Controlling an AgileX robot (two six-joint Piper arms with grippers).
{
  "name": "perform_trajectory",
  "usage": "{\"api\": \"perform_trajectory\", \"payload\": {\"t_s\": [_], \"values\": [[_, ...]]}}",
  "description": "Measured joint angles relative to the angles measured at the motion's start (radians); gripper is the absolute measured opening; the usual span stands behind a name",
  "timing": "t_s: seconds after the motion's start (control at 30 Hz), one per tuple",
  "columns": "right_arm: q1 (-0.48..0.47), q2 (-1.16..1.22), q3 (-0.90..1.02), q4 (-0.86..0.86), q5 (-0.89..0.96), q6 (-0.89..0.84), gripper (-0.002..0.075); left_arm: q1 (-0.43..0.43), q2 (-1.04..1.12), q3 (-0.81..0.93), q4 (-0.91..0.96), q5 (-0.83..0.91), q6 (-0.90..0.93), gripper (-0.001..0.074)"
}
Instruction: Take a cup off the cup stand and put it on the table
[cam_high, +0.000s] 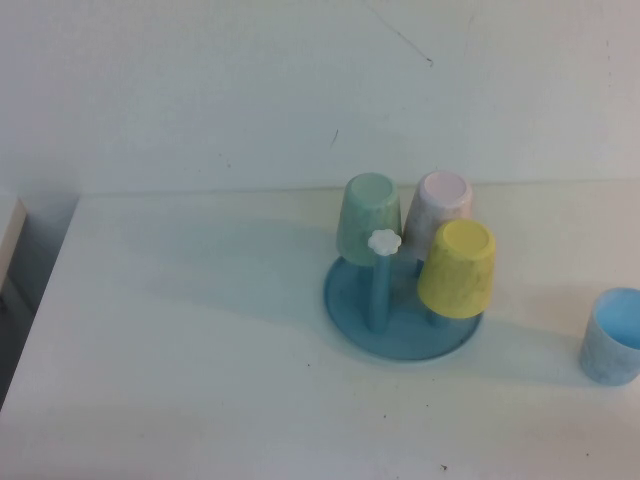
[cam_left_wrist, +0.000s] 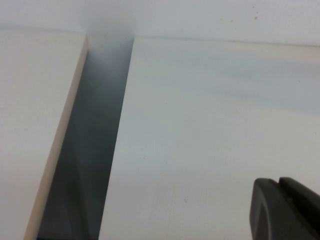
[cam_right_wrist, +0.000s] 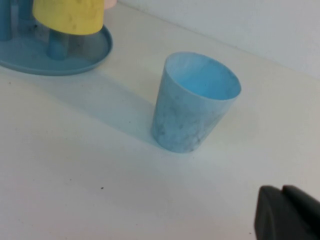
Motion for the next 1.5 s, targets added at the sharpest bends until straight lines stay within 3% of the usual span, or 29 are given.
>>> {"api": "perform_trajectory", "payload": {"t_s": [0.53, 0.7, 0.97, 1.3, 1.5], "values": [[0.000, 0.000, 0.004, 0.005, -0.075, 0.002, -0.0003, 0.000, 0.000, 0.000, 0.000, 0.000, -0.003, -0.0003], [0.000, 0.000, -0.144, 0.044, -0.052, 0.002, -0.0003, 0.000, 0.000, 0.000, 0.000, 0.000, -0.003, -0.0003], [0.000, 0.081, -0.514, 0.058, 0.195, 0.147, -0.0003, 0.000, 0.000, 0.000, 0.000, 0.000, -0.003, -0.0003], [0.000, 0.158, -0.526, 0.068, 0.176, 0.174, -0.0003, 0.000, 0.000, 0.000, 0.000, 0.000, -0.001, -0.0003], [0.000, 0.274, -0.533, 0.049, 0.191, 0.104, -0.0003, 0.000, 0.000, 0.000, 0.000, 0.000, -0.001, -0.0003]]}}
